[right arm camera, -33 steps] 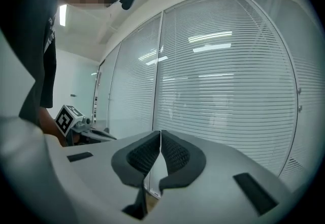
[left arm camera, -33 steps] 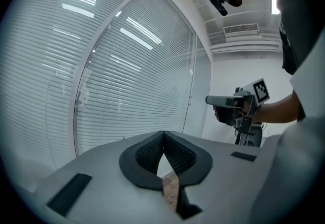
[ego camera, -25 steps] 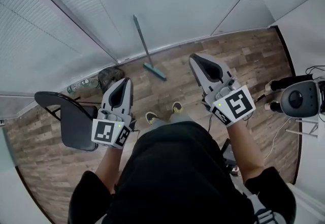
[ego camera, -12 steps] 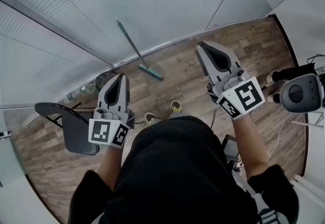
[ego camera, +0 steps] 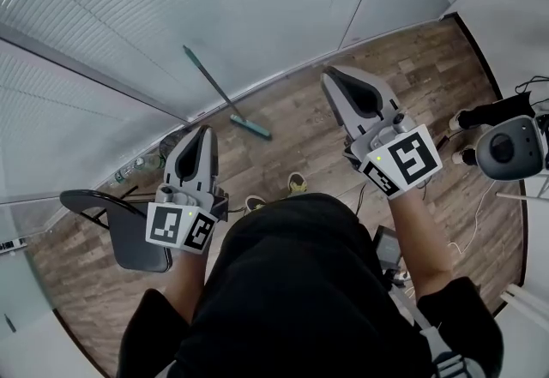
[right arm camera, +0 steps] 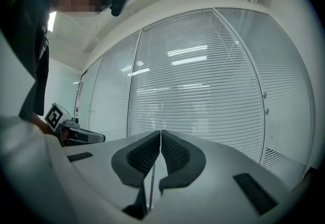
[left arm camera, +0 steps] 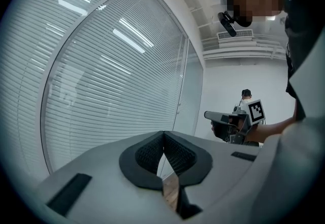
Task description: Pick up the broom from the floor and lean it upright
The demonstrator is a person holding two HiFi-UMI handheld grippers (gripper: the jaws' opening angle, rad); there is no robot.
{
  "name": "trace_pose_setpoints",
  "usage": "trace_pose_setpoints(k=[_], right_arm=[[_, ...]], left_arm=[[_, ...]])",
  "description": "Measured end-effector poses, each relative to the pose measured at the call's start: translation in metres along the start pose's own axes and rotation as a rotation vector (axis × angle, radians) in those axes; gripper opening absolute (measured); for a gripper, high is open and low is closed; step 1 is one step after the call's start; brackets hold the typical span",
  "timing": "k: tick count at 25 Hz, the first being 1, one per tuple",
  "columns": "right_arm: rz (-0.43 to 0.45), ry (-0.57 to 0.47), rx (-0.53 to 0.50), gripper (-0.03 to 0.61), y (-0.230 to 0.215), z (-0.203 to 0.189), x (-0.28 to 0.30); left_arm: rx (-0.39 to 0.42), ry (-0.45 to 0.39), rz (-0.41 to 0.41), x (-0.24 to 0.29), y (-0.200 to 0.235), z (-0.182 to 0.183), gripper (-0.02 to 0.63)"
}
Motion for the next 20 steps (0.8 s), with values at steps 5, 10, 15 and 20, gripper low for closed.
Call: trace_pose_setpoints(k=[5,10,15,20], right_arm=[[-0.006,0.010,-0.020,0.021,0.000,-0.002,0.001],[-0.027,0.022,-0.019,0.021,-0.005,-0.004,0.001],[-0.058,0.026,-0.024,0.021,-0.007,-0.002,-0.002],[-0.092,0.044,-0.036,0.021,-0.007,-0.006,-0.011]], left_arm=[[0.004,0.005,-0.026,0.007,-0.003,-0.002,0.021],[-0.001,0.014,-0.065,0.017,-0.011,0.000,0.021],[-0.006,0.025,-0.129,0.027,-0.021,0.000,0.021],[-0.018,0.040,-0.182,0.034,-0.033,-0.008,0.021]])
Point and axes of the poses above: the fingertips, and each gripper's own axes: x forward along the fingers, y to its left, z out of its top, the point moved 1 cm from there along -x, backward along the fingers, and after that the axes turned 7 degrees about z, right-handed, at the moved point
